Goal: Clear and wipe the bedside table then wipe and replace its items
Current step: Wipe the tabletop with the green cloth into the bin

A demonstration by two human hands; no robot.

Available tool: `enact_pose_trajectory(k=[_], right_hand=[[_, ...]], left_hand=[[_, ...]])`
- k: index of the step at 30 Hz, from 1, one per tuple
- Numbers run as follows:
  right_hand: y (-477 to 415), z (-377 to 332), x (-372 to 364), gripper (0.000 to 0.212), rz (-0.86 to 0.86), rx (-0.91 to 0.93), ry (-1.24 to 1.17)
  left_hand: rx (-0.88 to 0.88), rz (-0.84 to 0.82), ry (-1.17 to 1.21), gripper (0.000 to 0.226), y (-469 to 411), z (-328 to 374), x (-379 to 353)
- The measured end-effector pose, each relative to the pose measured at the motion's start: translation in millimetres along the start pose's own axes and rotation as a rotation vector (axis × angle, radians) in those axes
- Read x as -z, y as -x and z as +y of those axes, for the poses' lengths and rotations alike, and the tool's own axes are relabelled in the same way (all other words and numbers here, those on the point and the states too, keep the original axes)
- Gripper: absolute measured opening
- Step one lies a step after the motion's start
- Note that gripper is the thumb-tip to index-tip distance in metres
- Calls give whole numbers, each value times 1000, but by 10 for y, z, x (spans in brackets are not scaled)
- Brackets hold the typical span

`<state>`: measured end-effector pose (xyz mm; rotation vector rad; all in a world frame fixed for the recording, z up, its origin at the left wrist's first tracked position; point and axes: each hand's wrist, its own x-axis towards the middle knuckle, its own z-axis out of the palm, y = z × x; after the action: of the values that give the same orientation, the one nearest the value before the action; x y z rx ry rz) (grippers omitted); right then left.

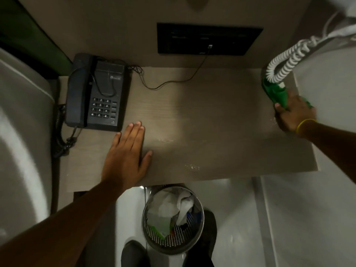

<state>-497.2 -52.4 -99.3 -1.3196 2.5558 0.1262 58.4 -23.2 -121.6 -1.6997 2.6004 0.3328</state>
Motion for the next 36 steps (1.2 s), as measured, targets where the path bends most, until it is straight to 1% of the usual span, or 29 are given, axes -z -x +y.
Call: enact_pose_trajectory(k=[2,4,6,9,12,15,18,22,25,28,31,34,36], right_hand=[[104,-28,-30,75,-23,-1,-9],[381,-24,-76,75,-9,-7,-21],[819,90,-173,71,-4,53,-20],[1564,297,-375,64,-47,154,-5],[2041,378,-572,66,-96,134,9],[2145,334,-599,70,-95,127,33],[1761,282,-459,69,-76,167,50],[722,137,-220,66,-18,121,8],[433,21,-148,64,24,42,-33],[742,-11,-277,65,19,-14,-74],[1282,-106,-495,67,9,-142,-124],[1863,-599,-678,72,57,-250,-127],[2259,-1152,-782,80,13,-218,-123]], left_hand=[[7,-4,4,77,1,3,10],[3,-7,7,77,-4,9,11],[-6,-4,14,77,-15,9,12],[-9,18,14,78,-12,4,-13],[-16,23,9,78,-16,-8,-28],[-20,27,10,78,-10,-13,-36],[-18,25,14,77,-4,-14,-49],[-24,50,20,77,-2,-9,-41],[-28,61,19,76,-4,-3,-36],[-29,55,27,75,3,-15,-35],[-35,53,19,75,-1,-14,-36],[-32,60,18,75,3,-25,-41],[-34,71,29,75,6,-10,-41]])
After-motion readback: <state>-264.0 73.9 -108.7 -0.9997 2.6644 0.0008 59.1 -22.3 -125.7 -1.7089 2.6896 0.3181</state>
